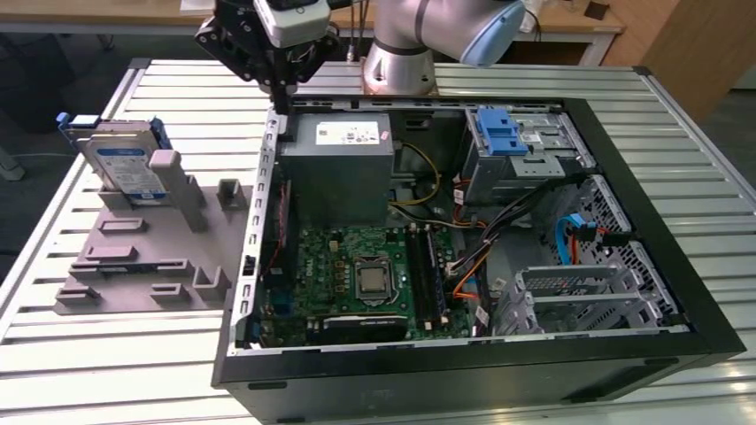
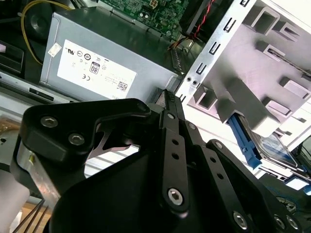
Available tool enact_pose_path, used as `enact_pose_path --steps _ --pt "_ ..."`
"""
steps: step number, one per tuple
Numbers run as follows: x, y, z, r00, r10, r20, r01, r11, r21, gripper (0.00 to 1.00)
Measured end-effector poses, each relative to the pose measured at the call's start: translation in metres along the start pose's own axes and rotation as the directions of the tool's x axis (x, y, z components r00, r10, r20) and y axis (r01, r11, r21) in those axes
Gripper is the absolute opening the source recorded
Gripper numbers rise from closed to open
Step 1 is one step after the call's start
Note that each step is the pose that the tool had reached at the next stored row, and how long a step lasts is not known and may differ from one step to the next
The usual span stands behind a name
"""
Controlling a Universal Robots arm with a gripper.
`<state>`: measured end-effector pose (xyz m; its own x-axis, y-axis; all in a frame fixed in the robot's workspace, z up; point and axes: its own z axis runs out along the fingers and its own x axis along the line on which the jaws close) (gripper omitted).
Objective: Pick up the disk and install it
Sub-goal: 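Reach for the disk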
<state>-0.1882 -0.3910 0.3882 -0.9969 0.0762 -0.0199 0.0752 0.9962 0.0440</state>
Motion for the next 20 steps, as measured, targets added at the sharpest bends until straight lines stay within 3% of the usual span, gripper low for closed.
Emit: enact_pose_path --steps 20 --pt "0.0131 -0.0006 0.0011 1.0000 0.000 -0.0011 0.000 1.0000 0.0001 0.11"
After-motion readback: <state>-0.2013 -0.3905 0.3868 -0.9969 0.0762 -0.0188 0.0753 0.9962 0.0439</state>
